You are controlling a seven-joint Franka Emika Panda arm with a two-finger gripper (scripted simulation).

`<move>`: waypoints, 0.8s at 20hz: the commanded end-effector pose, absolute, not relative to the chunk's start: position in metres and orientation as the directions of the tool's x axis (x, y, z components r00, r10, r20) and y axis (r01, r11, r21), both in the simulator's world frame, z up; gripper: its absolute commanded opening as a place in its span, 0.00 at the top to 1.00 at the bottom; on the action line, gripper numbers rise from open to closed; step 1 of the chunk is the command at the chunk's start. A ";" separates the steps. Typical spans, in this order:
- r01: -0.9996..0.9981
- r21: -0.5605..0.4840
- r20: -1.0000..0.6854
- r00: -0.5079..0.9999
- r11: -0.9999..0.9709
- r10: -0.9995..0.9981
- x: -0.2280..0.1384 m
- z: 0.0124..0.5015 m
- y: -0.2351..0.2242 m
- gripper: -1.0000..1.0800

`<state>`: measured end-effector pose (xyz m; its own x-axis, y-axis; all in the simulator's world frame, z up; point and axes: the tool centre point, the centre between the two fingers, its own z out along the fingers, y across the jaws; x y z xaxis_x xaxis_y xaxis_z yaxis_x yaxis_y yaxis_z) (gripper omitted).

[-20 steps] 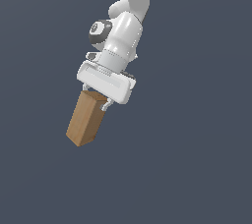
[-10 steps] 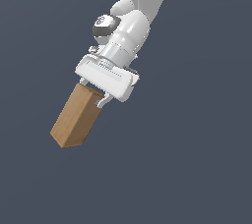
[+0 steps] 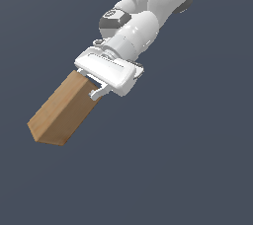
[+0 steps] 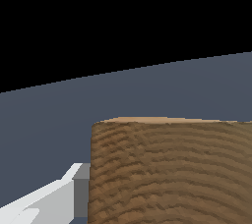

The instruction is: Pick up the object and move it to a goal position.

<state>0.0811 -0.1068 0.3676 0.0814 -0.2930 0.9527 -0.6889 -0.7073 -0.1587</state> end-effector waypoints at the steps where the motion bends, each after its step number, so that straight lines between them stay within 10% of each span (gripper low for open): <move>1: -0.696 -0.184 0.962 0.016 -0.694 -0.272 0.083 0.385 -0.107 1.00; 16: -0.728 -0.263 0.965 -0.190 -0.633 -0.183 0.079 0.431 -0.111 1.00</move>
<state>0.0801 -0.1100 0.4236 -0.1708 -0.1892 0.9670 -0.7285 -0.6365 -0.2532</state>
